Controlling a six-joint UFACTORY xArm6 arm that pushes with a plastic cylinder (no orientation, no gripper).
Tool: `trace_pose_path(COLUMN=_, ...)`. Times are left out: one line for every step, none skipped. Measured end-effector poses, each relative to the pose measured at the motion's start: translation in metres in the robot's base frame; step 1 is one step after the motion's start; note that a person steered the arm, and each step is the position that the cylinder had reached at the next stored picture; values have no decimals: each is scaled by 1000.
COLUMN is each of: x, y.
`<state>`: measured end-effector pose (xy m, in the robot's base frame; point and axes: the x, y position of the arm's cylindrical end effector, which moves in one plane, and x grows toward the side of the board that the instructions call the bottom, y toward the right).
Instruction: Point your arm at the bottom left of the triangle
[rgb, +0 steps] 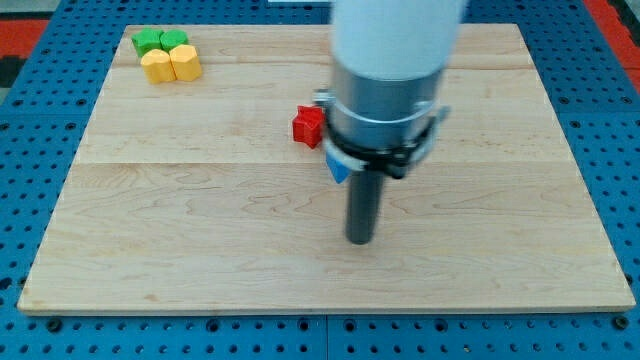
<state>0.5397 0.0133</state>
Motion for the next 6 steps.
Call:
trace_pose_path(x=0, y=-67)
trace_pose_path(x=0, y=-94)
trace_pose_path(x=0, y=-107)
trace_pose_path(x=0, y=-120)
trace_pose_path(x=0, y=-132)
trace_pose_path(x=0, y=-144)
